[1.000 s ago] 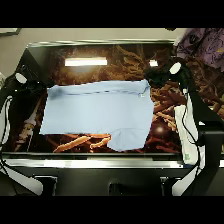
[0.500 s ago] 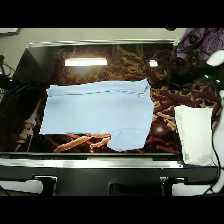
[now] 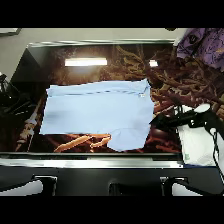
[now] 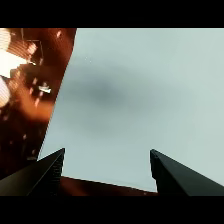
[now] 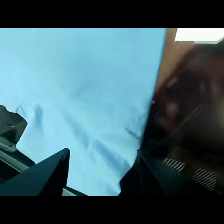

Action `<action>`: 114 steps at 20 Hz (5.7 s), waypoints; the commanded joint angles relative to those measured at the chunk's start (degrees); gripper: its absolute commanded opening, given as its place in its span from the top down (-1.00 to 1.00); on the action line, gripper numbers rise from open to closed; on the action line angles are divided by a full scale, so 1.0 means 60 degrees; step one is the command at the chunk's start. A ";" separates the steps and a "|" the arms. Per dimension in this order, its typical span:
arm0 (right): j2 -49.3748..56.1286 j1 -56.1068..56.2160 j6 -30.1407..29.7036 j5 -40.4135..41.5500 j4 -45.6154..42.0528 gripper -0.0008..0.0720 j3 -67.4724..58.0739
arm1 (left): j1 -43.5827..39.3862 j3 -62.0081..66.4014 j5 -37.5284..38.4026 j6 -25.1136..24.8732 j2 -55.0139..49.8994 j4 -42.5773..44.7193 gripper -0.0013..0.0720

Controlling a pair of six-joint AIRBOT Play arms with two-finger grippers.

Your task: Fold the clothes and pants, and hang the long-sleeved shirts on hangers.

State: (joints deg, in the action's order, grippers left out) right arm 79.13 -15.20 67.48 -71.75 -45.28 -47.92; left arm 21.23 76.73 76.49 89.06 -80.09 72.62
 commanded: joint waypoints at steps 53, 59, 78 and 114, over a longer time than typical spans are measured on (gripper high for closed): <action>-0.0889 0.0055 -0.0521 0.1443 0.2116 0.90 -0.0940 | 0.1468 -0.1985 -0.0036 -0.2641 -0.0765 -0.3785 0.93; -0.0914 0.1705 0.1945 0.1260 -0.2237 0.90 -0.7410 | -0.0466 0.5162 -0.0127 -0.0903 -0.0652 -0.2816 0.93; -0.5213 0.1774 0.5635 -0.1683 -0.6335 0.90 -1.2047 | -0.0827 0.5421 -0.0142 0.1876 0.5461 0.1490 0.93; 0.5224 0.2747 0.6462 -0.2229 -0.6309 0.90 -1.1173 | -0.1792 0.6186 0.0798 0.0368 -0.5661 0.0648 0.93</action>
State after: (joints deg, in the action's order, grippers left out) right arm 109.82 1.21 106.41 -76.51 -83.18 -115.00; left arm 10.39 113.86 73.71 92.82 -113.23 76.60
